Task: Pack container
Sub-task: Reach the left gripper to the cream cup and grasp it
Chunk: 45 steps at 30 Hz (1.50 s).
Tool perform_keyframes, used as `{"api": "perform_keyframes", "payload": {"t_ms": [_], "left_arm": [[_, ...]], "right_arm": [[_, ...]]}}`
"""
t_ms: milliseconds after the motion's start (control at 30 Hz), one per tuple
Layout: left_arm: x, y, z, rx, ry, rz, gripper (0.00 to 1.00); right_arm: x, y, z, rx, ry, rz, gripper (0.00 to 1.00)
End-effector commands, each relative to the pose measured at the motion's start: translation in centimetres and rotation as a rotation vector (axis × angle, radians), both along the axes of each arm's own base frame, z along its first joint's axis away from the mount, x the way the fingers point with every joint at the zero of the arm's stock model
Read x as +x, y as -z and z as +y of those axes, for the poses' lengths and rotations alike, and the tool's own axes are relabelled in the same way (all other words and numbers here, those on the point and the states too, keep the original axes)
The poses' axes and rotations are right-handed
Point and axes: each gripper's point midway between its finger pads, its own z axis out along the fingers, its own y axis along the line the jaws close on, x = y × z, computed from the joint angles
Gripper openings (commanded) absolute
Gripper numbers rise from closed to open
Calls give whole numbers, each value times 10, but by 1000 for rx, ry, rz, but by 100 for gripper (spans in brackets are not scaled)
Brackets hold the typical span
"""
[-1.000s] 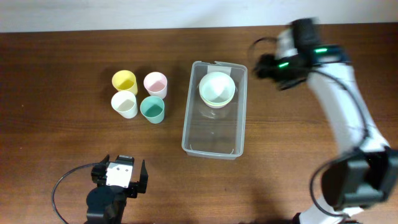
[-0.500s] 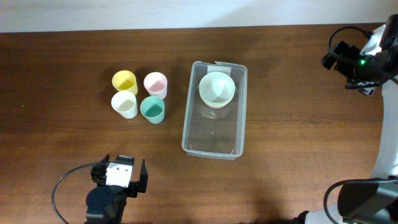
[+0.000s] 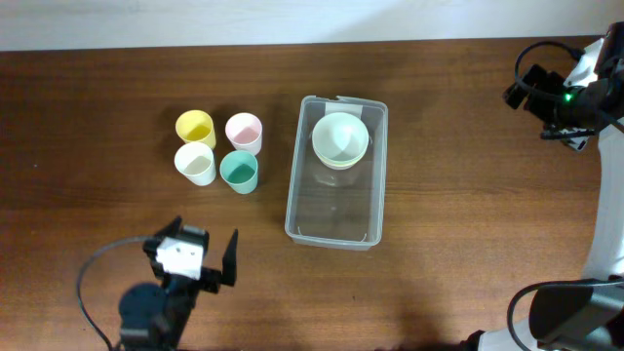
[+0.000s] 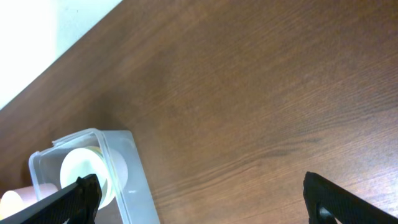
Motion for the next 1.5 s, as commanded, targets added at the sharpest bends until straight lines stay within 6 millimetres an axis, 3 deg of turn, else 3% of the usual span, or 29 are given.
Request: {"api": "perform_keyframes", "payload": {"t_ms": [0,267,367,467,667,800,867,967,1000,1067,1300,1367,1467], "left_arm": [[23,-36,11,-3,-65,81,100],[124,-87,42,-132,-66,492,100],[159,-87,51,-202,-39,580,100],[186,-67,55,-225,-30,649,100],[198,-1,68,-211,-96,818,100],[186,43,91,-189,-272,982,100],[181,59,91,-188,-280,1043,100],[175,75,94,-179,-297,1102,90],[173,86,95,-173,-307,1136,77],[173,98,97,-165,-316,1164,69],[179,132,101,-157,-326,1213,57],[182,138,101,-157,-326,1210,50],[188,142,102,-157,-326,1193,29]], "right_arm": [[1,0,-3,-12,2,0,99],[1,0,-3,-11,2,0,99],[1,0,-3,-12,2,0,99],[1,1,-3,-12,2,0,99],[1,0,-3,-11,2,0,99],[1,0,-3,-11,2,0,99],[1,1,-3,-12,2,0,99],[1,0,-3,-11,2,0,99],[1,1,-3,-12,2,0,99],[1,0,-3,-11,2,0,99],[1,0,-3,-11,2,0,99],[1,0,-3,-12,2,0,99],[1,0,-3,-11,2,0,99]]}}
